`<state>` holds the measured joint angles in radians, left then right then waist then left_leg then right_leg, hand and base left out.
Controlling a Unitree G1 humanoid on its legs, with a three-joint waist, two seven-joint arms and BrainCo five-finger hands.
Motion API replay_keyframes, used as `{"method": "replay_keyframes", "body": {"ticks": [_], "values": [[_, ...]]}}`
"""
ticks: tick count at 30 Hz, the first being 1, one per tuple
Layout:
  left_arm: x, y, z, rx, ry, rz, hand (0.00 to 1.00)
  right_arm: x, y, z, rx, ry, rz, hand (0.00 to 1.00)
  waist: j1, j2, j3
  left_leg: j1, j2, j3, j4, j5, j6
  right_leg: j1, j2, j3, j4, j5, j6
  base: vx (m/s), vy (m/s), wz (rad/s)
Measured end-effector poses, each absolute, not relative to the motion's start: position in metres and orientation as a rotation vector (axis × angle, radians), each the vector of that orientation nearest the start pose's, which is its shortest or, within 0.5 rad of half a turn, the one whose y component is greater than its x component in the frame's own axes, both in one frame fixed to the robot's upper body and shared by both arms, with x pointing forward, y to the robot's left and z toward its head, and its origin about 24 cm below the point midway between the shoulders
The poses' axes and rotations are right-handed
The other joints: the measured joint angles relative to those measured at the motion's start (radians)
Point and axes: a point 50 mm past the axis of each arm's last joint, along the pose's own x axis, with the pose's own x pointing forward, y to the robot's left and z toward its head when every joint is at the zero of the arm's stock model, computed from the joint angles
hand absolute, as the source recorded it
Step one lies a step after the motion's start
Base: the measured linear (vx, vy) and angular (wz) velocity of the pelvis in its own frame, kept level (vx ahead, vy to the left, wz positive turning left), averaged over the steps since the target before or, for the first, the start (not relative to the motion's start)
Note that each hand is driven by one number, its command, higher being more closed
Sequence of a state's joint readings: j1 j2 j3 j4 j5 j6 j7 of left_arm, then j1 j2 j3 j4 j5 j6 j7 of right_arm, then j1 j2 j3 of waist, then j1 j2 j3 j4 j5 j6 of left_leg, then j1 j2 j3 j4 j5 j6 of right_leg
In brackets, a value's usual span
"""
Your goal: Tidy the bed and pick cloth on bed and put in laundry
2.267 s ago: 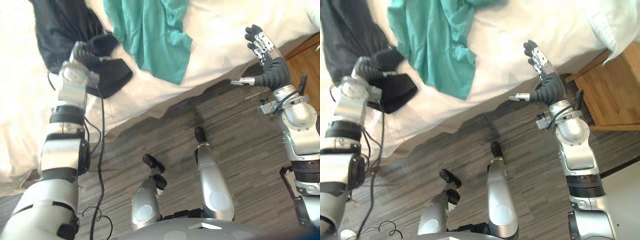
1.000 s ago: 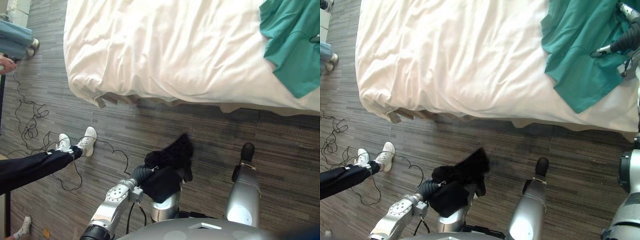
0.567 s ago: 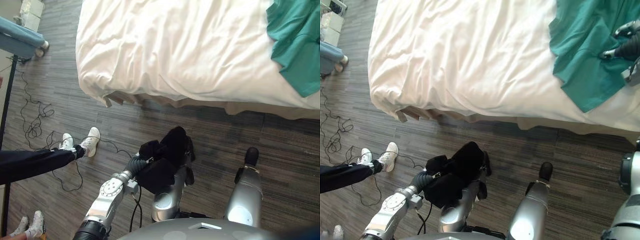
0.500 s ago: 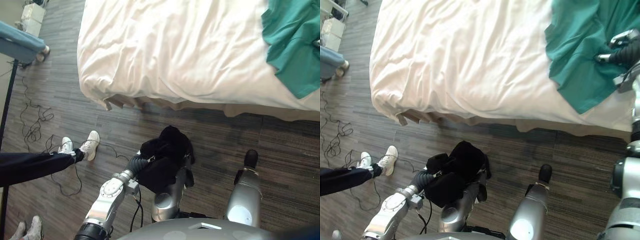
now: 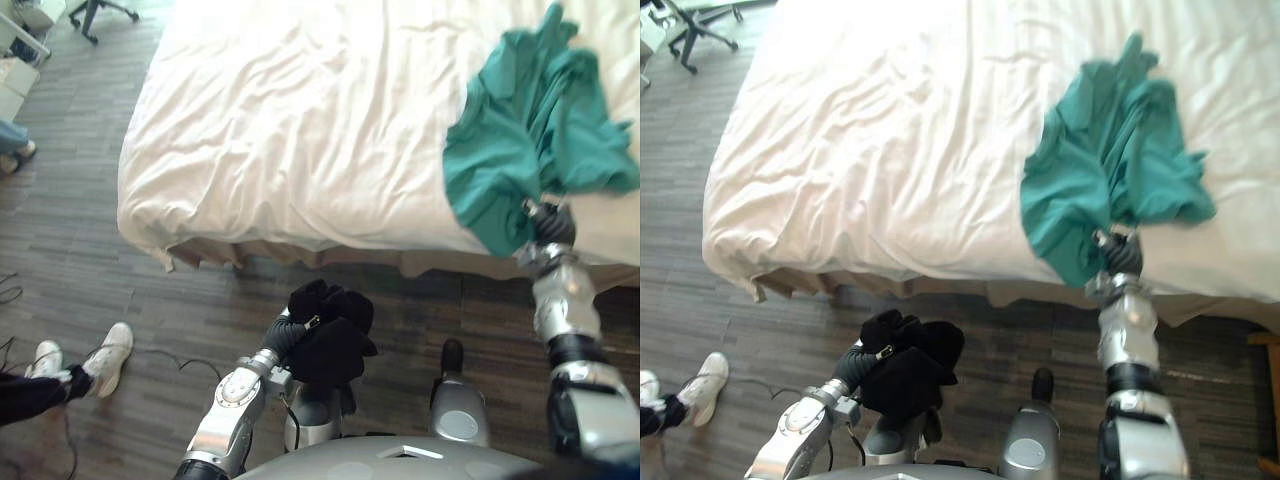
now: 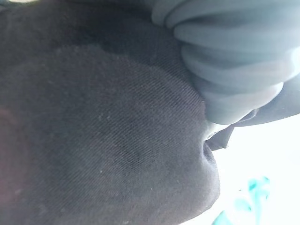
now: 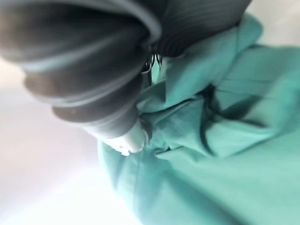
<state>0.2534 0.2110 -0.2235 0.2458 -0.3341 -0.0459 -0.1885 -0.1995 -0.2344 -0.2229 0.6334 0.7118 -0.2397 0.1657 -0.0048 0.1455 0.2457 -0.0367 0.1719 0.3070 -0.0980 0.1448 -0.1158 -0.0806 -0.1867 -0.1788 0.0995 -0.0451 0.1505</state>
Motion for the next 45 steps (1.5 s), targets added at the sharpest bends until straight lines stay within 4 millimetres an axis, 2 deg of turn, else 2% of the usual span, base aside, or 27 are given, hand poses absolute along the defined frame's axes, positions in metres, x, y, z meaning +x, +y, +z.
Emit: {"method": "replay_keyframes", "body": {"ticks": [1,4,7,9,12,18,20,25,27,30,31,32,34,35,36,37,38,40,41,43,44,45], "values": [[0.162,0.153,-0.071,-0.185,0.515,-0.233,1.0,0.247,-0.246,-0.028,0.659,0.051,-0.283,1.0,-0.005,-0.011,-0.027,0.023,0.004,0.015,0.0,-0.012,-0.002,0.021,0.006,0.012,-0.019,0.002,0.001,0.09,-0.016,-0.24],[0.156,0.152,-0.08,-0.213,0.547,-0.206,1.0,0.229,-0.232,-0.047,0.84,0.059,-0.294,1.0,-0.009,-0.026,-0.066,0.045,0.009,0.048,0.0,-0.026,-0.006,0.027,0.015,0.043,-0.037,0.01,-0.001,0.08,-0.015,-0.35],[0.152,0.152,-0.087,-0.251,0.571,-0.167,1.0,0.218,-0.226,-0.056,0.957,0.044,-0.3,1.0,-0.016,-0.037,-0.08,0.081,0.013,0.078,0.0,-0.039,-0.012,0.047,0.022,0.073,-0.057,0.02,-0.001,0.05,-0.007,-0.38],[0.147,0.155,-0.093,-0.261,0.594,-0.143,1.0,0.206,-0.222,-0.064,1.043,0.046,-0.304,1.0,-0.031,-0.049,-0.106,0.102,0.017,0.101,-0.001,-0.05,-0.017,0.058,0.029,0.095,-0.069,0.024,-0.002,0.05,-0.01,-0.29],[0.148,0.157,-0.094,-0.285,0.59,-0.125,1.0,0.192,-0.222,-0.072,1.155,0.013,-0.352,1.0,-0.043,-0.061,-0.122,0.118,0.018,0.121,-0.001,-0.055,-0.02,0.064,0.033,0.112,-0.079,0.031,-0.003,0.04,-0.006,-0.19],[0.152,0.156,-0.092,-0.316,0.58,-0.117,1.0,0.171,-0.226,-0.075,1.245,-0.057,-0.421,1.0,-0.063,-0.065,-0.15,0.136,0.018,0.126,-0.006,-0.063,-0.021,0.09,0.034,0.115,-0.098,0.038,-0.004,0.0,0.0,-0.04],[0.153,0.156,-0.092,-0.315,0.577,-0.116,1.0,0.168,-0.227,-0.075,1.219,-0.046,-0.425,1.0,-0.065,-0.068,-0.154,0.139,0.018,0.126,-0.006,-0.063,-0.021,0.092,0.034,0.115,-0.098,0.038,-0.005,0.0,0.0,0.0],[0.152,0.159,-0.088,-0.329,0.566,-0.041,1.0,0.158,-0.22,-0.072,0.8,0.187,-0.363,1.0,-0.065,-0.085,-0.167,0.141,0.018,0.123,-0.006,-0.065,-0.021,0.095,0.033,0.112,-0.097,0.036,-0.006,0.0,-0.001,0.01],[0.149,0.16,-0.09,-0.331,0.579,-0.006,1.0,0.152,-0.212,-0.073,0.716,0.246,-0.318,1.0,-0.062,-0.091,-0.172,0.138,0.017,0.113,-0.006,-0.066,-0.02,0.098,0.028,0.092,-0.092,0.022,-0.011,0.01,-0.009,0.22],[0.144,0.153,-0.093,-0.375,0.601,0.034,1.0,0.119,-0.189,-0.081,0.617,0.377,-0.237,1.0,-0.08,-0.115,-0.188,0.096,-0.01,-0.013,-0.006,-0.062,-0.009,0.113,-0.008,-0.01,-0.017,-0.046,0.002,0.03,-0.01,1.14],[0.143,0.148,-0.094,-0.384,0.606,0.041,1.0,0.107,-0.179,-0.086,0.607,0.439,-0.202,1.0,-0.086,-0.123,-0.202,0.07,-0.025,-0.072,-0.006,-0.055,0.0,0.111,-0.023,-0.038,0.025,-0.088,0.003,0.05,-0.009,1.29],[0.141,0.145,-0.095,-0.384,0.615,0.044,1.0,0.103,-0.174,-0.088,0.607,0.463,-0.188,1.0,-0.087,-0.121,-0.204,0.059,-0.032,-0.102,-0.006,-0.052,0.005,0.111,-0.021,-0.035,0.044,-0.118,0.001,0.06,-0.037,1.43],[0.14,0.136,-0.096,-0.378,0.639,0.013,1.0,0.092,-0.162,-0.093,0.622,0.523,-0.157,1.0,-0.091,-0.133,-0.211,0.031,-0.064,-0.212,-0.005,-0.037,0.016,0.126,-0.007,-0.003,0.085,-0.191,-0.016,0.08,-0.082,1.62],[0.138,0.133,-0.098,-0.376,0.651,0.01,1.0,0.089,-0.157,-0.095,0.628,0.549,-0.139,1.0,-0.082,-0.133,-0.212,0.02,-0.082,-0.258,-0.001,-0.026,0.021,0.137,-0.017,-0.018,0.099,-0.207,-0.013,0.11,-0.076,1.64],[0.136,0.134,-0.1,-0.378,0.663,0.03,1.0,0.091,-0.155,-0.098,0.631,0.565,-0.12,1.0,-0.059,-0.129,-0.209,0.018,-0.094,-0.294,-0.001,-0.021,0.023,0.163,-0.025,-0.052,0.104,-0.219,-0.013,0.08,-0.053,1.19],[0.134,0.135,-0.101,-0.385,0.668,0.046,1.0,0.094,-0.155,-0.098,0.63,0.567,-0.105,1.0,-0.052,-0.127,-0.208,0.019,-0.098,-0.309,-0.001,-0.019,0.025,0.176,-0.026,-0.063,0.101,-0.222,-0.018,0.06,-0.053,0.94],[0.131,0.139,-0.102,-0.41,0.671,0.082,1.0,0.101,-0.153,-0.098,0.621,0.564,-0.063,1.0,-0.034,-0.122,-0.205,0.017,-0.104,-0.338,0.0,-0.014,0.025,0.2,-0.025,-0.086,0.092,-0.227,-0.019,0.02,-0.085,0.84],[0.125,0.146,-0.103,-0.471,0.661,0.148,1.0,0.109,-0.152,-0.097,0.567,0.571,0.005,1.0,-0.018,-0.122,-0.199,0.006,-0.113,-0.384,0.0,-0.001,0.031,0.233,-0.024,-0.143,0.077,-0.233,-0.014,-0.01,-0.081,0.92],[0.122,0.149,-0.104,-0.498,0.656,0.179,1.0,0.112,-0.154,-0.097,0.543,0.578,0.024,1.0,-0.001,-0.119,-0.197,-0.006,-0.122,-0.415,0.0,0.014,0.038,0.251,-0.022,-0.188,0.074,-0.237,-0.014,-0.03,-0.066,1.17],[0.122,0.15,-0.104,-0.536,0.652,0.202,1.0,0.115,-0.154,-0.097,0.528,0.589,0.044,1.0,0.005,-0.119,-0.179,-0.023,-0.145,-0.425,0.0,0.05,0.065,0.291,-0.024,-0.282,0.074,-0.246,-0.013,-0.04,-0.046,1.45],[0.123,0.149,-0.103,-0.542,0.646,0.195,1.0,0.119,-0.152,-0.097,0.527,0.589,0.059,1.0,0.005,-0.13,-0.165,-0.04,-0.172,-0.401,0.0,0.079,0.113,0.327,-0.028,-0.366,0.072,-0.249,-0.015,-0.04,0.023,1.82],[0.126,0.149,-0.099,-0.552,0.622,0.195,1.0,0.12,-0.149,-0.097,0.531,0.595,0.068,1.0,0.007,-0.137,-0.157,-0.057,-0.178,-0.308,0.0,0.023,0.223,0.345,-0.029,-0.452,0.062,-0.242,-0.006,-0.06,0.021,1.87]]}}
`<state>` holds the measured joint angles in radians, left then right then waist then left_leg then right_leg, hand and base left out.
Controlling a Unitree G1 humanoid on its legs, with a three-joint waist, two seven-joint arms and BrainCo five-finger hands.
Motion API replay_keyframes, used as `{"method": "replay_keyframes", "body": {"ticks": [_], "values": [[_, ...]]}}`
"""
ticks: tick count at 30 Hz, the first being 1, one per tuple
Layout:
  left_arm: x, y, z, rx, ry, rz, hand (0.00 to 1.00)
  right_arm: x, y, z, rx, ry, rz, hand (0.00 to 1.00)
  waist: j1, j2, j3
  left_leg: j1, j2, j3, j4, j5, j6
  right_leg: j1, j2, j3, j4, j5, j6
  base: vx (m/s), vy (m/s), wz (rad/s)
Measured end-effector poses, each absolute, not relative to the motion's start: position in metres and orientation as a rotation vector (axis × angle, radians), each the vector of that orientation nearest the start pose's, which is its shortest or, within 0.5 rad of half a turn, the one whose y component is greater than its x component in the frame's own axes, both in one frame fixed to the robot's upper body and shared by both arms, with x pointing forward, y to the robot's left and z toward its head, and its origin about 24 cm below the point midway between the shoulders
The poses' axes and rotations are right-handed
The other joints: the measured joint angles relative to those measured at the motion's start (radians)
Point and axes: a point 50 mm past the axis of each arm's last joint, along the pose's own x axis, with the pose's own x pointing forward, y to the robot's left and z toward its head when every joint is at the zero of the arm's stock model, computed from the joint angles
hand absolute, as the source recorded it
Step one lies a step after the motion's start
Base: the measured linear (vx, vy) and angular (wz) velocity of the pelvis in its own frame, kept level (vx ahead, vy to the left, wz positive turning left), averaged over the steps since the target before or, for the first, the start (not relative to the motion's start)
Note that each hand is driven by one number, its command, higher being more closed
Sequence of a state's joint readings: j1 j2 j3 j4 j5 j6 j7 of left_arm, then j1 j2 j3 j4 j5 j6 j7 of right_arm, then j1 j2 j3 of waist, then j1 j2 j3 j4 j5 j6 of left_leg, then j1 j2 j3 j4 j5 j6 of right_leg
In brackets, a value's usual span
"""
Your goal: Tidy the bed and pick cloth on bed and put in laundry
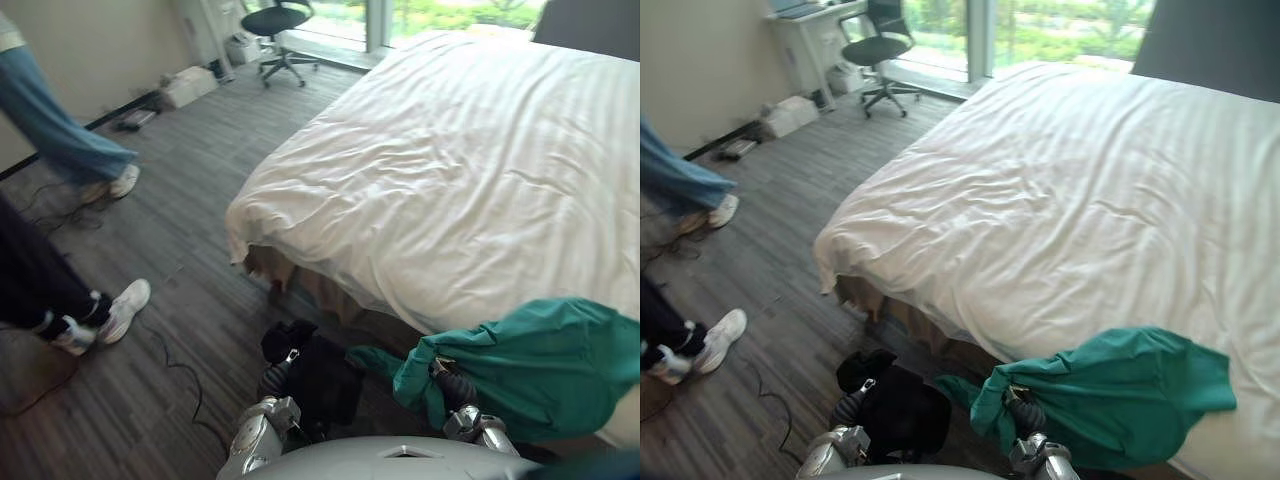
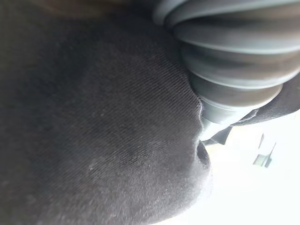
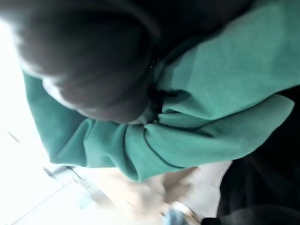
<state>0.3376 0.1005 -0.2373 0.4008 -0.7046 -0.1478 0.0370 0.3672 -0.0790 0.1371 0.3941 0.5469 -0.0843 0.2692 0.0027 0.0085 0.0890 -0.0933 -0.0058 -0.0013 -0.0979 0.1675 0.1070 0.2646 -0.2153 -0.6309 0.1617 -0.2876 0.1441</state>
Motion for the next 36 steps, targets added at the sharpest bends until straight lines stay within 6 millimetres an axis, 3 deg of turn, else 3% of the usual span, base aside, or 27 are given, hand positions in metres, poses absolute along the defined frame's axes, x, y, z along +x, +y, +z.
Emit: {"method": "replay_keyframes", "body": {"ticks": [2,3,4,5,6,7,8,10,11,13,14,15,16,17,18,19,21,24,27,28,36], "values": [[0.128,0.145,-0.098,-0.564,0.608,0.165,1.0,0.121,-0.146,-0.094,0.527,0.582,0.081,1.0,0.005,-0.022,0.032,-0.036,0.013,0.177,0.072,-0.114,0.005,0.061,-0.003,-0.115,-0.045,0.03,0.004,-0.05,0.033,1.94],[0.129,0.143,-0.097,-0.574,0.604,0.159,1.0,0.123,-0.147,-0.094,0.521,0.577,0.083,1.0,0.01,-0.026,0.036,-0.088,0.032,0.262,0.173,-0.139,-0.004,0.065,-0.014,-0.15,-0.04,0.029,0.003,-0.01,0.052,1.77],[0.127,0.141,-0.097,-0.584,0.609,0.162,1.0,0.126,-0.148,-0.092,0.508,0.571,0.088,1.0,0.028,-0.015,0.038,-0.126,0.059,0.336,0.301,-0.155,0.012,0.067,-0.017,-0.18,-0.034,0.028,0.004,0.04,0.061,1.14],[0.121,0.137,-0.099,-0.604,0.625,0.17,1.0,0.13,-0.15,-0.09,0.486,0.561,0.1,1.0,0.045,0.025,0.039,-0.126,0.084,0.395,0.383,-0.169,0.02,0.073,0.002,-0.199,-0.01,0.028,0.005,0.07,0.053,1.08],[0.118,0.136,-0.099,-0.61,0.631,0.175,1.0,0.133,-0.149,-0.089,0.479,0.557,0.103,1.0,0.038,0.036,0.039,-0.127,0.073,0.385,0.37,-0.175,0.002,0.078,-0.001,-0.206,0.013,0.027,0.003,0.1,0.143,1.23],[0.12,0.134,-0.098,-0.618,0.625,0.17,1.0,0.138,-0.148,-0.088,0.468,0.554,0.11,1.0,0.033,0.037,0.044,-0.118,0.038,0.359,0.33,-0.172,0.029,0.069,-0.031,-0.203,0.084,0.029,-0.002,0.09,0.157,1.44],[0.126,0.131,-0.094,-0.627,0.599,0.162,1.0,0.145,-0.145,-0.086,0.457,0.545,0.126,1.0,0.037,0.051,0.059,-0.082,0.034,0.365,0.276,-0.182,0.038,0.057,-0.058,-0.198,0.17,0.018,-0.032,0.05,0.116,1.44],[0.13,0.132,-0.091,-0.615,0.579,0.159,1.0,0.155,-0.14,-0.081,0.456,0.514,0.154,1.0,0.029,0.04,0.077,-0.055,0.02,0.38,0.214,-0.176,0.048,0.055,0.002,-0.173,0.067,-0.004,-0.034,0.01,0.003,1.16],[0.134,0.136,-0.087,-0.6,0.556,0.148,1.0,0.159,-0.132,-0.077,0.462,0.499,0.181,1.0,0.029,0.009,0.094,-0.039,-0.004,0.405,0.197,-0.179,0.045,0.046,0.02,-0.191,-0.003,0.036,-0.063,0.07,0.039,1.3],[0.134,0.134,-0.088,-0.604,0.565,0.148,1.0,0.158,-0.13,-0.076,0.47,0.495,0.181,1.0,0.015,0.013,0.106,-0.045,0.003,0.426,0.237,-0.173,0.042,0.063,-0.015,-0.237,0.092,0.042,-0.055,0.09,0.079,1.09],[0.13,0.132,-0.088,-0.605,0.575,0.144,1.0,0.152,-0.13,-0.078,0.471,0.511,0.178,1.0,0.018,0.004,0.111,-0.013,-0.017,0.406,0.192,-0.168,0.045,0.042,-0.06,-0.234,0.203,0.06,-0.069,0.11,0.114,0.53],[0.127,0.134,-0.089,-0.6,0.581,0.151,1.0,0.146,-0.129,-0.081,0.464,0.528,0.179,1.0,0.017,0.012,0.106,0.016,-0.024,0.383,0.15,-0.158,0.052,0.024,-0.085,-0.22,0.281,0.06,-0.08,0.1,0.104,0.45],[0.125,0.133,-0.09,-0.599,0.588,0.155,1.0,0.143,-0.127,-0.081,0.456,0.531,0.186,1.0,0.017,0.012,0.107,0.028,-0.026,0.372,0.134,-0.154,0.053,0.01,-0.085,-0.202,0.298,0.05,-0.073,0.15,0.051,0.43],[0.125,0.136,-0.09,-0.592,0.586,0.157,1.0,0.138,-0.123,-0.082,0.448,0.538,0.203,1.0,0.017,0.012,0.11,0.046,-0.03,0.348,0.107,-0.147,0.053,-0.021,-0.082,-0.159,0.328,0.032,-0.09,0.12,0.011,0.53],[0.126,0.14,-0.09,-0.576,0.585,0.148,1.0,0.133,-0.121,-0.083,0.449,0.55,0.21,1.0,0.009,0.008,0.113,0.06,-0.037,0.316,0.097,-0.134,0.034,-0.072,-0.06,-0.065,0.345,0.009,-0.112,0.18,0.015,0.66],[0.126,0.141,-0.091,-0.567,0.586,0.143,1.0,0.129,-0.119,-0.083,0.458,0.556,0.204,1.0,0.001,0.006,0.113,0.064,-0.042,0.293,0.093,-0.133,0.032,-0.097,-0.033,0.014,0.342,-0.007,-0.11,0.16,-0.002,1.04],[0.127,0.143,-0.096,-0.533,0.606,0.114,1.0,0.119,-0.12,-0.085,0.47,0.554,0.178,1.0,-0.041,-0.001,0.11,0.084,-0.071,0.201,0.079,-0.126,0.02,-0.157,0.062,0.298,0.291,-0.027,-0.097,0.16,-0.027,1.37],[0.122,0.143,-0.1,-0.483,0.625,0.066,1.0,0.115,-0.125,-0.085,0.469,0.544,0.149,1.0,-0.041,-0.019,0.1,0.101,-0.106,0.151,0.057,-0.126,0.015,-0.204,0.096,0.469,0.185,-0.018,-0.096,0.11,-0.043,0.74],[0.117,0.143,-0.102,-0.486,0.636,0.069,1.0,0.121,-0.126,-0.086,0.496,0.532,0.14,1.0,-0.035,-0.032,0.089,0.117,-0.123,0.154,0.034,-0.126,0.012,-0.221,0.087,0.482,0.109,0.032,-0.098,0.07,-0.063,0.01],[0.104,0.128,-0.104,-0.49,0.675,0.014,1.0,0.12,-0.132,-0.097,0.514,0.579,0.103,1.0,-0.067,-0.004,0.036,0.179,-0.053,0.152,-0.006,-0.108,-0.059,-0.124,0.168,0.503,-0.057,0.079,-0.132,0.0,0.0,0.0],[0.106,0.127,-0.104,-0.486,0.671,0.012,1.0,0.119,-0.133,-0.098,0.509,0.583,0.095,1.0,-0.067,-0.004,0.035,0.179,-0.053,0.152,-0.006,-0.108,-0.059,-0.123,0.168,0.503,-0.057,0.079,-0.132,0.0,0.0,0.0]]}}
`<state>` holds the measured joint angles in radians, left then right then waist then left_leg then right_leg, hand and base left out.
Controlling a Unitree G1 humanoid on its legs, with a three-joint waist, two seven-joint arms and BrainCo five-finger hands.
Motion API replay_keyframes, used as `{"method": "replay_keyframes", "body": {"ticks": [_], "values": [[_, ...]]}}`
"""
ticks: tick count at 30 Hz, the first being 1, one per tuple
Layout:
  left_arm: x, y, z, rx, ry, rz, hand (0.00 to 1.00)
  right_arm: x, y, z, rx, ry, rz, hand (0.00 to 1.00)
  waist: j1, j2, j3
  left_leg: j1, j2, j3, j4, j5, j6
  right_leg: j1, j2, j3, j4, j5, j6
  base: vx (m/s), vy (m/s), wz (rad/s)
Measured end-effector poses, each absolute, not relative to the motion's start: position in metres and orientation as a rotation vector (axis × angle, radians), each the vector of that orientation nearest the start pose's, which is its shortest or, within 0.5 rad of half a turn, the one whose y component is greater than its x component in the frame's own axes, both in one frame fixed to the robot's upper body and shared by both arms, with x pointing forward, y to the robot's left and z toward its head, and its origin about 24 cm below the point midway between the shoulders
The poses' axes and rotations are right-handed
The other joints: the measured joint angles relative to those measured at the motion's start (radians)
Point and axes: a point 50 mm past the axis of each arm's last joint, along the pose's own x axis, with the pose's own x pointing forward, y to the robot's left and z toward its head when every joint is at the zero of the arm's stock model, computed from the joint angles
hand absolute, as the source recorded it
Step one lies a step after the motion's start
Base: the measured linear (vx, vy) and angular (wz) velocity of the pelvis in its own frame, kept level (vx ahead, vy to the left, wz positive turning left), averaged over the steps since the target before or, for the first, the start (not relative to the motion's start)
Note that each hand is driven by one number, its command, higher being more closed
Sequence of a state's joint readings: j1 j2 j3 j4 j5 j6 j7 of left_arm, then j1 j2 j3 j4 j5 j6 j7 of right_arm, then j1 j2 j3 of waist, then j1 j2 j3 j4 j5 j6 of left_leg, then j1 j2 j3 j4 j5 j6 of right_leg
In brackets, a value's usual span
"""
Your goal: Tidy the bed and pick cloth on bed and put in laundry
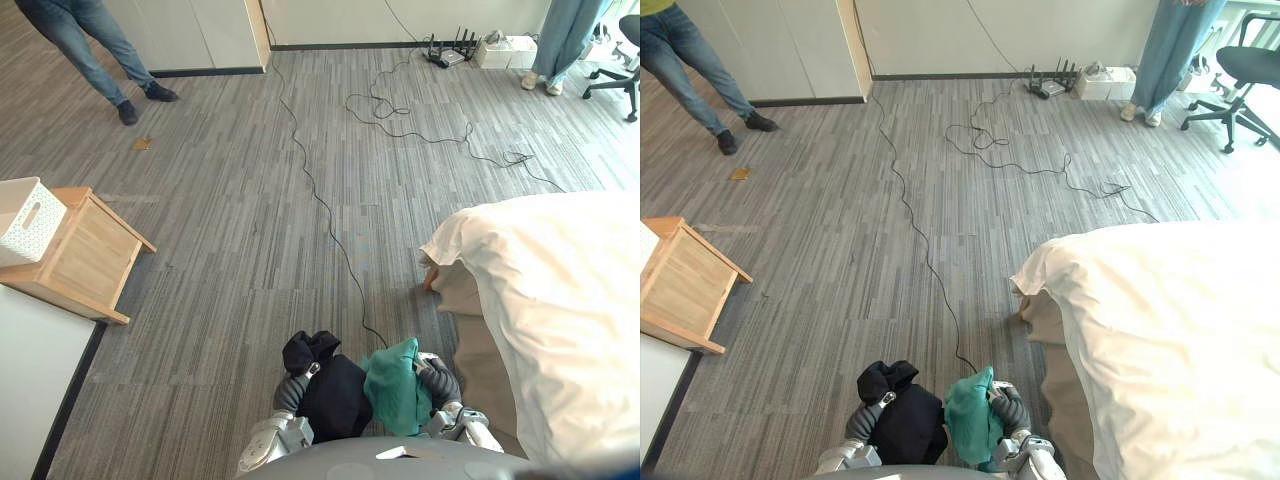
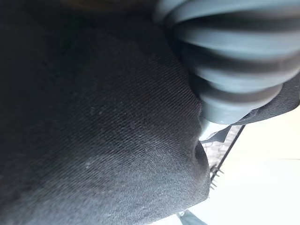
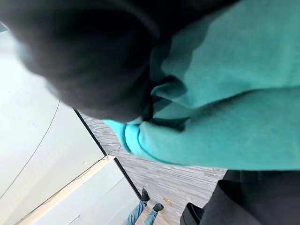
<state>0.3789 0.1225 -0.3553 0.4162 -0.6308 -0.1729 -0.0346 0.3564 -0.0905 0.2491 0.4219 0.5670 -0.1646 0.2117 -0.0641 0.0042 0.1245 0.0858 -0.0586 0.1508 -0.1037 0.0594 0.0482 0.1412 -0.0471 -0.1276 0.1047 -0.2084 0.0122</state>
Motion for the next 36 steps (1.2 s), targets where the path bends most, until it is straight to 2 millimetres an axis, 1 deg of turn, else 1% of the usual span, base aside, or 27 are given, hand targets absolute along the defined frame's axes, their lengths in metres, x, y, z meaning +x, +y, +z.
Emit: {"method": "replay_keyframes", "body": {"ticks": [5,6,7,8,9,11,12,13,16,17,19,20,21,22,23,24,25,26,27,28,29,30,31,32,33,34,36], "values": [[0.116,0.13,-0.111,-0.419,0.704,0.026,1.0,0.117,-0.137,-0.109,0.486,0.654,0.044,1.0,0.005,-0.002,-0.003,-0.002,0.007,0.009,0.023,-0.015,-0.012,0.003,0.002,0.002,0.003,0.0,0.0,0.0,-0.003,-0.04],[0.121,0.135,-0.115,-0.397,0.719,0.047,1.0,0.117,-0.138,-0.111,0.46,0.675,0.041,1.0,0.006,-0.011,0.003,-0.043,0.017,0.019,0.128,-0.068,-0.025,0.004,0.0,0.004,0.009,-0.002,-0.003,-0.02,-0.044,-0.19],[0.127,0.143,-0.118,-0.387,0.731,0.088,1.0,0.12,-0.142,-0.112,0.424,0.679,0.042,1.0,0.019,-0.007,0.016,-0.101,0.043,0.038,0.279,-0.14,-0.058,0.01,0.007,0.005,0.014,-0.008,-0.018,-0.04,-0.076,-0.2],[0.129,0.147,-0.118,-0.385,0.731,0.111,1.0,0.121,-0.145,-0.112,0.406,0.679,0.04,1.0,0.023,-0.002,0.024,-0.127,0.058,0.041,0.356,-0.167,-0.072,0.02,0.013,0.005,0.014,-0.009,-0.023,-0.05,-0.084,-0.14],[0.13,0.156,-0.12,-0.383,0.732,0.163,1.0,0.123,-0.152,-0.112,0.375,0.681,0.025,1.0,0.022,-0.002,0.032,-0.189,0.089,0.058,0.516,-0.185,-0.096,0.036,0.02,0.004,0.018,-0.014,-0.034,-0.04,-0.069,-0.03],[0.138,0.165,-0.117,-0.391,0.698,0.204,1.0,0.121,-0.174,-0.113,0.325,0.689,-0.012,1.0,0.026,0.021,0.049,-0.256,0.14,0.063,0.723,-0.18,-0.101,0.062,0.038,0.018,0.035,-0.034,-0.054,-0.01,-0.05,-0.22],[0.138,0.166,-0.117,-0.384,0.696,0.208,1.0,0.121,-0.181,-0.113,0.309,0.687,-0.028,1.0,0.029,0.03,0.057,-0.266,0.149,0.062,0.772,-0.168,-0.113,0.076,0.038,0.025,0.042,-0.042,-0.062,0.02,-0.033,-0.3],[0.135,0.167,-0.118,-0.38,0.703,0.214,1.0,0.122,-0.189,-0.112,0.285,0.682,-0.044,1.0,0.026,0.026,0.066,-0.28,0.145,0.066,0.805,-0.169,-0.117,0.092,0.028,0.035,0.045,-0.042,-0.055,0.03,-0.018,-0.2],[0.137,0.16,-0.118,-0.366,0.704,0.19,1.0,0.128,-0.204,-0.107,0.242,0.658,-0.072,1.0,0.021,0.048,0.071,-0.274,0.128,0.071,0.658,-0.201,-0.109,0.101,0.016,0.044,0.045,-0.044,-0.057,0.1,0.013,-0.05],[0.137,0.157,-0.118,-0.349,0.713,0.176,1.0,0.128,-0.205,-0.108,0.232,0.665,-0.075,1.0,0.024,0.044,0.073,-0.273,0.115,0.11,0.509,-0.176,-0.099,0.112,-0.003,0.033,0.034,-0.044,-0.056,0.16,0.048,0.16],[0.133,0.154,-0.12,-0.329,0.728,0.162,1.0,0.124,-0.207,-0.109,0.235,0.681,-0.083,1.0,0.025,0.043,0.074,-0.275,0.11,0.171,0.365,-0.106,-0.1,0.144,-0.014,0.017,-0.003,-0.046,-0.042,0.2,0.099,0.23],[0.131,0.154,-0.121,-0.324,0.74,0.159,1.0,0.119,-0.208,-0.111,0.239,0.695,-0.084,1.0,0.027,0.045,0.075,-0.276,0.116,0.197,0.318,-0.072,-0.09,0.17,-0.014,0.002,-0.026,-0.058,-0.021,0.21,0.142,0.26],[0.13,0.154,-0.121,-0.323,0.743,0.16,1.0,0.117,-0.208,-0.113,0.24,0.703,-0.084,1.0,0.029,0.045,0.074,-0.276,0.12,0.205,0.31,-0.066,-0.082,0.182,-0.014,-0.003,-0.031,-0.074,-0.013,0.25,0.173,0.26],[0.131,0.156,-0.121,-0.302,0.743,0.156,1.0,0.115,-0.207,-0.115,0.247,0.716,-0.076,1.0,0.035,0.031,0.069,-0.278,0.112,0.23,0.337,-0.043,0.008,0.191,-0.034,-0.009,-0.013,-0.118,-0.008,0.24,0.139,0.12],[0.132,0.158,-0.12,-0.29,0.744,0.154,1.0,0.115,-0.205,-0.116,0.254,0.718,-0.071,1.0,0.044,0.014,0.062,-0.281,0.092,0.238,0.351,-0.064,0.03,0.188,-0.058,-0.009,-0.002,-0.136,-0.003,0.36,0.143,-0.06],[0.131,0.159,-0.122,-0.282,0.756,0.159,1.0,0.114,-0.203,-0.116,0.266,0.718,-0.057,1.0,0.055,-0.005,0.042,-0.279,0.058,0.255,0.359,-0.112,0.041,0.168,-0.094,-0.007,0.053,-0.144,0.0,0.4,0.103,-0.13],[0.132,0.157,-0.122,-0.27,0.763,0.155,1.0,0.113,-0.201,-0.116,0.272,0.718,-0.056,1.0,0.056,-0.017,0.03,-0.278,0.043,0.258,0.354,-0.138,0.041,0.103,-0.115,-0.006,0.187,-0.135,0.018,0.5,0.143,-0.09],[0.132,0.157,-0.122,-0.26,0.764,0.155,1.0,0.114,-0.2,-0.116,0.278,0.715,-0.052,1.0,0.059,-0.015,0.024,-0.274,0.037,0.256,0.349,-0.149,0.045,0.06,-0.127,-0.001,0.279,-0.124,0.038,0.42,0.138,0.06],[0.131,0.159,-0.122,-0.244,0.767,0.153,1.0,0.117,-0.194,-0.116,0.296,0.704,-0.039,1.0,0.057,-0.022,0.023,-0.255,0.02,0.254,0.344,-0.177,0.055,-0.047,-0.158,0.016,0.514,-0.074,0.114,0.42,0.17,0.16],[0.133,0.162,-0.122,-0.219,0.762,0.146,1.0,0.119,-0.187,-0.116,0.319,0.698,-0.023,1.0,0.055,-0.048,0.034,-0.213,-0.006,0.248,0.324,-0.198,0.054,-0.153,-0.197,0.038,0.755,0.021,0.174,0.33,0.124,0.2],[0.133,0.163,-0.121,-0.21,0.763,0.145,1.0,0.119,-0.183,-0.117,0.329,0.698,-0.017,1.0,0.054,-0.061,0.038,-0.184,-0.019,0.241,0.311,-0.206,0.053,-0.201,-0.222,0.035,0.861,0.041,0.174,0.43,0.124,0.23],[0.13,0.165,-0.123,-0.202,0.774,0.146,1.0,0.117,-0.181,-0.117,0.336,0.702,-0.008,1.0,0.053,-0.063,0.04,-0.122,-0.032,0.225,0.281,-0.223,0.045,-0.253,-0.257,-0.001,0.983,0.037,0.117,0.46,0.103,0.17],[0.127,0.164,-0.124,-0.201,0.786,0.144,1.0,0.115,-0.181,-0.117,0.337,0.7,-0.005,1.0,0.05,-0.042,0.046,-0.07,-0.031,0.206,0.256,-0.232,0.037,-0.281,-0.273,-0.047,1.015,0.015,0.078,0.57,0.114,0.21],[0.125,0.164,-0.125,-0.199,0.792,0.138,1.0,0.114,-0.181,-0.115,0.337,0.685,-0.003,1.0,0.044,-0.034,0.045,-0.015,-0.023,0.184,0.228,-0.239,0.042,-0.311,-0.273,-0.099,0.998,-0.015,0.042,0.48,0.085,0.27],[0.125,0.164,-0.125,-0.196,0.794,0.135,1.0,0.113,-0.18,-0.113,0.34,0.677,0.002,1.0,0.038,-0.022,0.047,0.006,-0.021,0.164,0.218,-0.241,0.044,-0.333,-0.268,-0.118,0.973,-0.031,0.037,0.47,0.029,0.64],[0.126,0.164,-0.125,-0.189,0.795,0.124,1.0,0.114,-0.178,-0.11,0.344,0.656,0.015,1.0,0.021,-0.019,0.048,0.037,-0.016,0.123,0.207,-0.248,0.044,-0.374,-0.255,-0.15,0.884,-0.059,0.043,0.47,-0.04,0.87],[0.13,0.164,-0.124,-0.178,0.799,0.084,1.0,0.114,-0.177,-0.106,0.347,0.631,0.026,1.0,0.007,-0.009,0.055,0.063,0.009,0.06,0.212,-0.267,0.022,-0.424,-0.205,-0.161,0.614,-0.058,0.062,0.56,-0.138,1.15]]}}
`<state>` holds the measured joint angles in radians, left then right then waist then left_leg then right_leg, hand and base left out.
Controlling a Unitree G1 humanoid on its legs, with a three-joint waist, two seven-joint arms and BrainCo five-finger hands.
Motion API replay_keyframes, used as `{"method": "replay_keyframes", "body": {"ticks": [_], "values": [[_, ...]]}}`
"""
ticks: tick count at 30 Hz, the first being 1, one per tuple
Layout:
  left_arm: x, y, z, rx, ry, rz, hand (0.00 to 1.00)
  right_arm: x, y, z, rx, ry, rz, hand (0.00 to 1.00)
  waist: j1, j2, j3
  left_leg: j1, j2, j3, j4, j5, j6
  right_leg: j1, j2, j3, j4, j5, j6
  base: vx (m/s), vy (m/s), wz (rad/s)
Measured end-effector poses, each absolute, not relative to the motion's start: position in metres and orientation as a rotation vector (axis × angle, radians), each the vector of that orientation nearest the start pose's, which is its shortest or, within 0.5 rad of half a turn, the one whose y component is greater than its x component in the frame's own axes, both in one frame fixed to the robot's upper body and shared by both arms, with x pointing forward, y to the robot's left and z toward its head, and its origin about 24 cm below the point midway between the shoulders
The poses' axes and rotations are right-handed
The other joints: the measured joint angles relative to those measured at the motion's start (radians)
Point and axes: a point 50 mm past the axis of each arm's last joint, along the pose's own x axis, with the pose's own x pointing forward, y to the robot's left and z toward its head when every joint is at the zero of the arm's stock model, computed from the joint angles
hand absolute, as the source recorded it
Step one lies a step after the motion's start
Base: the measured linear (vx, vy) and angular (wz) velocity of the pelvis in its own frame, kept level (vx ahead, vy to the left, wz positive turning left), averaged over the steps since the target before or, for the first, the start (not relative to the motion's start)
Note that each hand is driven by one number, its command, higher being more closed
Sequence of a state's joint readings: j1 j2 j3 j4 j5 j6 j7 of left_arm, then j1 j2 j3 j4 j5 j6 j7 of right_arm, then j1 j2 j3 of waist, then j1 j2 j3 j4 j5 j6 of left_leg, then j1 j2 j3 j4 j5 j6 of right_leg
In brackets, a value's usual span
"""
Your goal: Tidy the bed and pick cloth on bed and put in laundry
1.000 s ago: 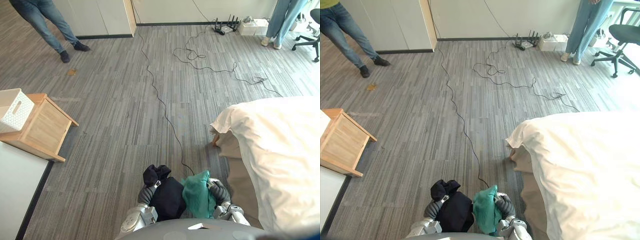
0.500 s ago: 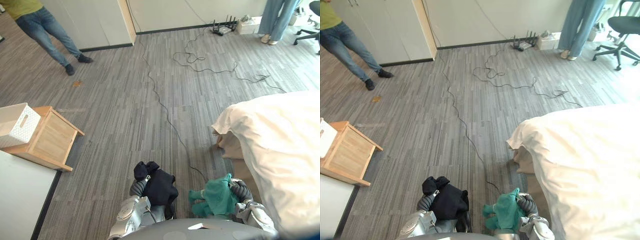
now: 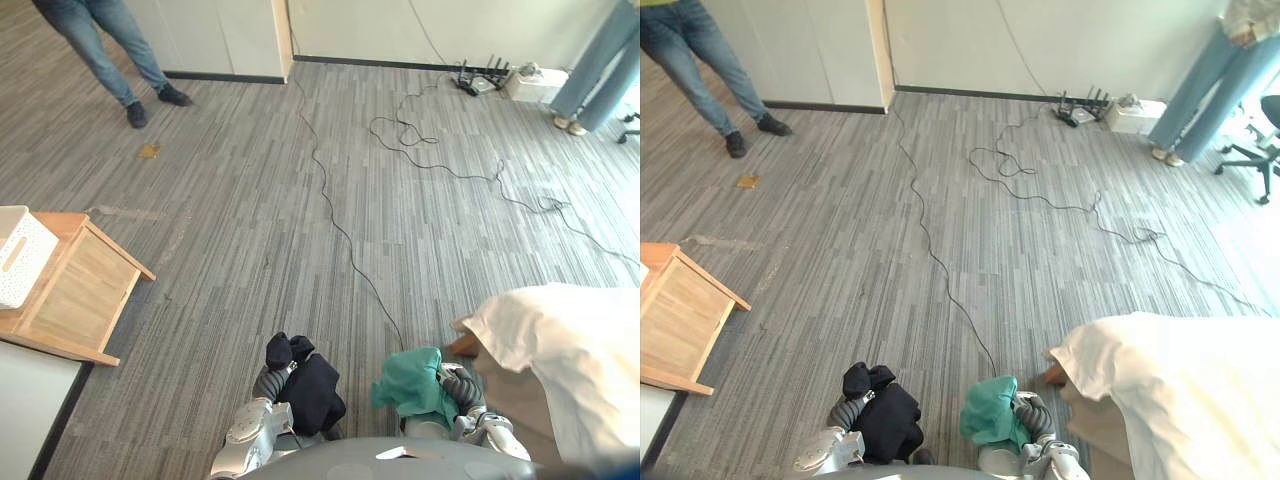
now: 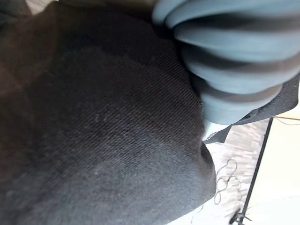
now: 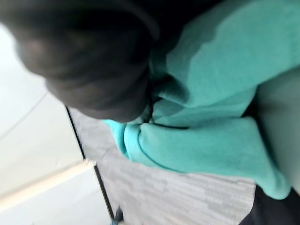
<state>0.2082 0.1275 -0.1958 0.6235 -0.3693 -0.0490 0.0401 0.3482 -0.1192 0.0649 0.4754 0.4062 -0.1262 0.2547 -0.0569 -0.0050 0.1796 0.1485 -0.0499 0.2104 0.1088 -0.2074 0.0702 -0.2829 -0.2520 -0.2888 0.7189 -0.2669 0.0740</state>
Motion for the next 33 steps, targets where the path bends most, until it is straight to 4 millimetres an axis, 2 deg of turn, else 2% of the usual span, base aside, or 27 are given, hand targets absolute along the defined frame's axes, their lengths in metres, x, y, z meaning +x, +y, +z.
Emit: {"method": "replay_keyframes", "body": {"ticks": [1,2,3,4,5,6,7,8,9,10,11,12,14,16,17,18,20,22,23,25,26,27,28,29,31,32,33], "values": [[0.131,0.164,-0.124,-0.178,0.804,0.07,1.0,0.115,-0.177,-0.105,0.347,0.628,0.027,1.0,-0.005,0.002,0.004,0.02,0.012,-0.04,0.002,-0.013,-0.022,-0.011,0.023,0.006,-0.201,0.05,0.013,0.56,-0.234,1.31],[0.131,0.165,-0.125,-0.18,0.813,0.062,1.0,0.116,-0.176,-0.104,0.35,0.626,0.028,1.0,-0.002,-0.004,0.007,0.05,0.017,-0.078,0.003,-0.032,-0.052,-0.015,0.035,0.036,-0.397,0.14,0.016,0.47,-0.238,1.26],[0.129,0.167,-0.125,-0.179,0.821,0.053,1.0,0.116,-0.175,-0.104,0.354,0.631,0.028,1.0,0.004,-0.012,0.011,0.07,0.018,-0.1,0.009,-0.057,-0.074,-0.01,0.034,0.067,-0.486,0.196,0.032,0.36,-0.232,1.03],[0.127,0.168,-0.126,-0.181,0.829,0.05,1.0,0.116,-0.175,-0.104,0.357,0.635,0.029,1.0,0.006,-0.016,0.013,0.087,0.02,-0.116,0.021,-0.083,-0.08,-0.012,0.031,0.087,-0.511,0.218,0.04,0.45,-0.372,1.1],[0.118,0.171,-0.128,-0.187,0.856,0.049,1.0,0.116,-0.174,-0.104,0.361,0.64,0.03,1.0,0.013,-0.017,0.011,0.123,0.036,-0.157,0.075,-0.163,-0.077,-0.018,0.022,0.142,-0.46,0.234,0.033,0.46,-0.407,0.92],[0.113,0.172,-0.13,-0.189,0.87,0.046,1.0,0.115,-0.174,-0.104,0.361,0.641,0.031,1.0,0.015,-0.015,0.007,0.132,0.045,-0.172,0.104,-0.198,-0.078,-0.024,0.024,0.156,-0.41,0.242,0.017,0.58,-0.56,0.98],[0.099,0.171,-0.134,-0.204,0.909,0.049,1.0,0.114,-0.177,-0.102,0.351,0.645,0.032,1.0,0.012,0.014,-0.01,0.146,0.09,-0.199,0.142,-0.261,-0.104,-0.052,0.044,0.138,-0.283,0.281,-0.007,0.54,-0.519,0.63],[0.088,0.165,-0.138,-0.233,0.939,0.062,1.0,0.118,-0.181,-0.1,0.33,0.643,0.046,1.0,0.018,0.051,-0.026,0.136,0.134,-0.209,0.22,-0.272,-0.125,-0.061,0.077,0.106,-0.211,0.199,-0.036,0.55,-0.498,0.49],[0.088,0.165,-0.138,-0.253,0.937,0.075,1.0,0.124,-0.182,-0.099,0.322,0.638,0.052,1.0,0.019,0.075,-0.024,0.072,0.161,-0.189,0.352,-0.253,-0.129,-0.059,0.096,0.092,-0.19,0.168,-0.05,0.51,-0.505,0.22],[0.096,0.16,-0.135,-0.308,0.896,0.097,1.0,0.133,-0.186,-0.097,0.293,0.635,0.071,1.0,0.025,0.095,-0.016,-0.055,0.21,-0.183,0.587,-0.153,-0.129,-0.039,0.121,0.071,-0.204,0.141,-0.07,0.37,-0.4,0.06],[0.097,0.158,-0.135,-0.333,0.886,0.111,1.0,0.137,-0.186,-0.096,0.285,0.627,0.088,1.0,0.027,0.11,-0.009,-0.113,0.237,-0.174,0.693,-0.064,-0.122,-0.012,0.141,0.064,-0.224,0.128,-0.083,0.56,-0.586,-0.04],[0.105,0.157,-0.133,-0.356,0.856,0.12,1.0,0.141,-0.183,-0.094,0.273,0.621,0.117,1.0,0.039,0.129,0.01,-0.186,0.269,-0.171,0.856,-0.016,-0.131,0.057,0.18,0.059,-0.273,0.115,-0.114,0.48,-0.44,-0.21],[0.109,0.157,-0.131,-0.356,0.825,0.116,1.0,0.142,-0.183,-0.097,0.264,0.634,0.128,1.0,0.05,0.117,0.024,-0.255,0.234,-0.178,0.957,-0.037,-0.146,0.175,0.213,0.058,-0.351,0.09,-0.153,0.5,-0.409,-0.29],[0.116,0.158,-0.125,-0.354,0.768,0.111,1.0,0.144,-0.183,-0.096,0.259,0.627,0.145,1.0,0.066,0.082,0.043,-0.326,0.135,-0.153,0.851,-0.059,-0.157,0.309,0.232,0.057,-0.459,0.076,-0.161,0.5,-0.377,-0.2],[0.118,0.159,-0.123,-0.35,0.753,0.109,1.0,0.144,-0.184,-0.095,0.259,0.624,0.149,1.0,0.069,0.078,0.046,-0.349,0.119,-0.131,0.798,-0.063,-0.155,0.335,0.24,0.057,-0.485,0.073,-0.161,0.54,-0.363,-0.1],[0.121,0.161,-0.121,-0.345,0.734,0.113,1.0,0.145,-0.187,-0.094,0.254,0.616,0.151,1.0,0.075,0.07,0.051,-0.378,0.088,-0.082,0.653,-0.064,-0.147,0.384,0.25,0.055,-0.528,0.064,-0.163,0.5,-0.26,0.03],[0.124,0.162,-0.117,-0.344,0.708,0.116,1.0,0.146,-0.189,-0.092,0.243,0.612,0.156,1.0,0.075,0.052,0.062,-0.393,0.038,0.029,0.373,-0.011,-0.124,0.453,0.249,0.026,-0.577,0.05,-0.152,0.52,-0.242,0.23],[0.127,0.163,-0.115,-0.35,0.694,0.125,1.0,0.142,-0.194,-0.09,0.238,0.607,0.146,1.0,0.079,0.043,0.069,-0.398,0.01,0.178,0.09,0.125,-0.099,0.554,0.266,-0.011,-0.643,0.033,-0.122,0.52,-0.185,0.39],[0.127,0.163,-0.115,-0.359,0.693,0.131,1.0,0.142,-0.195,-0.09,0.238,0.606,0.141,1.0,0.08,0.043,0.069,-0.402,0.01,0.212,0.062,0.142,-0.081,0.579,0.277,-0.019,-0.651,0.025,-0.11,0.55,-0.127,0.31],[0.126,0.163,-0.116,-0.364,0.698,0.14,1.0,0.14,-0.197,-0.09,0.237,0.599,0.13,1.0,0.08,0.042,0.057,-0.389,0.018,0.331,0.018,0.164,-0.017,0.642,0.304,-0.046,-0.623,-0.017,-0.049,0.63,-0.104,0.36],[0.128,0.166,-0.116,-0.359,0.704,0.145,1.0,0.138,-0.195,-0.093,0.245,0.612,0.113,1.0,0.098,0.023,0.039,-0.374,0.007,0.33,0.024,0.244,0.143,0.605,0.282,-0.057,-0.448,-0.056,-0.02,0.6,-0.077,0.36],[0.128,0.166,-0.117,-0.356,0.705,0.147,1.0,0.137,-0.195,-0.094,0.247,0.616,0.11,1.0,0.099,0.014,0.033,-0.37,0.001,0.33,0.026,0.244,0.16,0.582,0.268,-0.06,-0.391,-0.057,-0.018,0.62,-0.058,0.42],[0.13,0.172,-0.116,-0.341,0.7,0.153,1.0,0.138,-0.191,-0.096,0.258,0.623,0.107,1.0,0.101,-0.032,0.011,-0.347,-0.03,0.309,0.012,0.216,0.187,0.47,0.194,-0.067,-0.12,-0.012,0.019,0.73,-0.093,0.73],[0.134,0.177,-0.114,-0.318,0.687,0.154,1.0,0.141,-0.186,-0.097,0.27,0.621,0.103,1.0,0.092,-0.07,0.011,-0.297,-0.071,0.24,-0.001,0.179,0.191,0.328,0.101,-0.074,0.209,0.198,0.019,0.74,-0.104,0.96],[0.136,0.176,-0.116,-0.312,0.701,0.17,1.0,0.145,-0.186,-0.096,0.266,0.611,0.103,1.0,0.079,-0.077,0.016,-0.236,-0.086,0.17,0.018,0.142,0.171,0.246,0.018,-0.1,0.401,0.164,-0.049,0.59,-0.093,1.17],[0.133,0.174,-0.119,-0.312,0.719,0.181,1.0,0.144,-0.185,-0.095,0.268,0.606,0.103,1.0,0.067,-0.058,0.026,-0.158,-0.078,0.1,0.022,0.116,0.158,0.215,-0.012,-0.107,0.443,0.124,-0.071,0.55,-0.076,1.3],[0.131,0.173,-0.119,-0.311,0.726,0.182,1.0,0.143,-0.184,-0.095,0.269,0.6,0.104,1.0,0.06,-0.048,0.03,-0.123,-0.069,0.071,0.023,0.105,0.154,0.203,-0.019,-0.101,0.435,0.111,-0.069,0.68,-0.118,1.6]]}}
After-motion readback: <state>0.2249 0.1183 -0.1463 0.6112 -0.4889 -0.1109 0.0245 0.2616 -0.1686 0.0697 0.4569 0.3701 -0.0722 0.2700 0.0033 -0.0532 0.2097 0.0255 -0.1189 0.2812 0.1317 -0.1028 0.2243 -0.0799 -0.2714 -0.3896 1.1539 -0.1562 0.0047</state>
